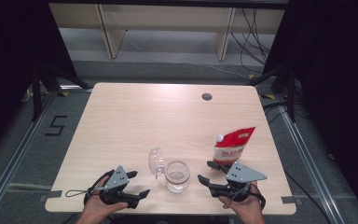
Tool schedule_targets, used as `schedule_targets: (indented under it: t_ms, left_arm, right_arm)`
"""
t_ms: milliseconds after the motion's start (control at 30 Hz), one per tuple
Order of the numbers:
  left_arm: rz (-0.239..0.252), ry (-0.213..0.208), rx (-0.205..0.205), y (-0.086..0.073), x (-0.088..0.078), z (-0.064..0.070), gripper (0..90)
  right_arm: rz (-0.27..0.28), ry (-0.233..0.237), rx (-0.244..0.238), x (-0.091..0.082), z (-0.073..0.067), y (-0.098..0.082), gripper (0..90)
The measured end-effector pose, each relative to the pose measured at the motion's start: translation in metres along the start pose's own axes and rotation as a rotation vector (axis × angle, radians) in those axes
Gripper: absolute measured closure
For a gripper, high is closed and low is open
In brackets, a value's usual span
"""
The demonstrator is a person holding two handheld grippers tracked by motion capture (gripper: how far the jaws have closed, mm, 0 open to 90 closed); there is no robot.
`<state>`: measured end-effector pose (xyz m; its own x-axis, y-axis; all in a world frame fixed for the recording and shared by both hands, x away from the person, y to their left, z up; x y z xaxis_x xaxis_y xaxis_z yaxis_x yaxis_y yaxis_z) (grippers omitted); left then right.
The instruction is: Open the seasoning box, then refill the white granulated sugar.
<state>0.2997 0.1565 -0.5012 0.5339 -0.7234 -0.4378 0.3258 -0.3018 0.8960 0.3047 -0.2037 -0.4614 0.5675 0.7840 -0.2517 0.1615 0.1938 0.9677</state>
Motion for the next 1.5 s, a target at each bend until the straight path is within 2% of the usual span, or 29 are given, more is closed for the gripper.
schedule_targets:
  t_ms: [33, 67, 100, 133, 167, 200, 233, 267, 300, 333, 367, 400, 433, 533, 567, 667, 733, 800, 900, 1000, 1033, 1067, 1100, 1133, 1233, 1267, 1300, 1333, 1500]
  left_arm:
    - [-0.004, -0.003, -0.010, 0.000, 0.000, 0.001, 20.1]
    - [-0.006, -0.003, -0.004, -0.001, -0.001, 0.002, 20.1]
    - [0.009, -0.001, -0.016, -0.001, 0.001, 0.003, 20.0]
    - [0.004, -0.005, -0.001, -0.001, 0.000, 0.002, 19.9]
    - [-0.008, 0.001, 0.003, -0.001, -0.001, 0.002, 19.8]
    - [-0.008, 0.001, 0.003, -0.001, -0.001, 0.002, 19.7]
    - [-0.009, 0.004, -0.001, -0.001, 0.000, 0.002, 19.7]
    - [-0.006, -0.004, -0.002, -0.001, 0.000, 0.002, 19.5]
    - [-0.006, -0.004, -0.002, -0.001, 0.000, 0.002, 19.5]
    - [-0.006, -0.004, 0.002, -0.001, 0.000, 0.002, 19.4]
    - [-0.006, -0.002, 0.001, -0.001, 0.000, 0.002, 19.4]
    - [-0.006, 0.000, -0.004, -0.001, 0.000, 0.002, 19.4]
    - [-0.007, 0.000, 0.004, -0.002, -0.001, 0.002, 19.3]
    - [-0.008, -0.004, 0.002, -0.001, -0.001, 0.003, 19.2]
    - [0.002, -0.001, -0.012, -0.001, 0.000, 0.004, 19.2]
    - [0.001, 0.003, -0.003, -0.001, -0.001, 0.002, 19.0]
    - [-0.004, 0.004, 0.000, -0.001, -0.001, 0.002, 19.0]
    - [0.011, 0.003, -0.013, -0.001, -0.001, 0.003, 18.9]
    - [0.004, 0.003, -0.001, -0.001, -0.001, 0.002, 18.9]
    - [0.002, 0.011, -0.003, 0.000, -0.002, 0.003, 18.9]
    - [0.002, 0.010, -0.001, 0.000, -0.002, 0.003, 18.8]
    - [-0.015, 0.007, 0.021, 0.000, -0.003, 0.002, 18.9]
    - [-0.011, 0.004, 0.011, -0.001, -0.003, 0.003, 18.9]
    - [-0.006, 0.005, 0.003, -0.001, -0.002, 0.004, 18.9]
    - [-0.008, -0.001, 0.009, -0.002, -0.002, 0.004, 18.9]
    - [-0.023, 0.005, 0.018, -0.002, -0.002, 0.002, 18.9]
    - [-0.023, 0.005, 0.018, -0.002, -0.002, 0.002, 18.8]
    - [-0.018, 0.005, 0.011, -0.002, -0.001, 0.003, 18.9]
    - [-0.021, 0.001, 0.021, -0.002, 0.000, 0.003, 18.8]
  right_arm:
    - [0.003, 0.003, -0.008, -0.002, 0.004, -0.002, 40.0]
    - [0.010, -0.014, -0.010, -0.005, 0.005, -0.003, 39.3]
    - [-0.003, -0.026, 0.009, -0.008, 0.005, -0.005, 38.3]
    - [0.016, -0.023, -0.020, -0.008, 0.009, -0.006, 38.1]
    - [0.005, -0.031, 0.000, -0.011, 0.010, -0.007, 37.5]
    - [0.005, -0.031, 0.000, -0.011, 0.010, -0.007, 37.5]
    - [-0.014, -0.044, 0.026, -0.015, 0.009, -0.008, 37.0]
    - [0.009, -0.071, -0.014, -0.021, 0.016, -0.011, 36.1]
    - [0.009, -0.071, -0.014, -0.021, 0.016, -0.011, 36.1]
    - [-0.011, -0.072, 0.024, -0.026, 0.018, -0.014, 35.4]
    - [-0.011, -0.072, 0.024, -0.026, 0.018, -0.014, 35.4]
    - [0.015, -0.082, -0.002, -0.027, 0.021, -0.015, 35.3]
    - [-0.001, -0.099, 0.022, -0.032, 0.022, -0.017, 34.3]
    - [-0.001, -0.116, 0.026, -0.037, 0.024, -0.019, 34.1]
    - [-0.001, -0.116, 0.026, -0.037, 0.024, -0.019, 34.1]
    - [0.011, -0.134, 0.023, -0.041, 0.028, -0.020, 33.7]
    - [0.005, -0.142, 0.032, -0.044, 0.030, -0.022, 33.1]
    - [-0.010, -0.157, 0.032, -0.046, 0.034, -0.024, 33.0]
    - [-0.001, -0.169, 0.034, -0.048, 0.037, -0.025, 33.1]
    - [-0.016, -0.183, 0.047, -0.053, 0.041, -0.026, 33.2]
    - [-0.018, -0.190, 0.036, -0.054, 0.044, -0.027, 33.1]
    - [-0.011, -0.194, 0.016, -0.057, 0.049, -0.029, 31.6]
    - [-0.028, -0.186, 0.065, -0.058, 0.049, -0.030, 30.7]
    - [-0.033, -0.200, 0.072, -0.060, 0.050, -0.032, 30.5]
    - [-0.039, -0.198, 0.071, -0.062, 0.056, -0.033, 28.3]
    - [-0.033, -0.202, 0.038, -0.061, 0.063, -0.034, 26.9]
    - [-0.033, -0.202, 0.038, -0.061, 0.063, -0.034, 26.9]
    - [-0.044, -0.230, 0.066, -0.063, 0.065, -0.033, 24.2]
    - [-0.019, -0.245, 0.058, -0.066, 0.079, -0.033, 19.5]
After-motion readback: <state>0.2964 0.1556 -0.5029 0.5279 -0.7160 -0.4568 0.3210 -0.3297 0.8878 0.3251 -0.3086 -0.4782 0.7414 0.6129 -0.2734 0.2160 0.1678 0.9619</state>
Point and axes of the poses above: each handheld gripper's, and its own axes: x roughly forward along the jaws, y roughly out of its top, z roughly to its right, the point moved 1 cm from there along x, roughly forward along the jaws, and after that the axes turned 6 degrees about z, right-handed, at the moved point
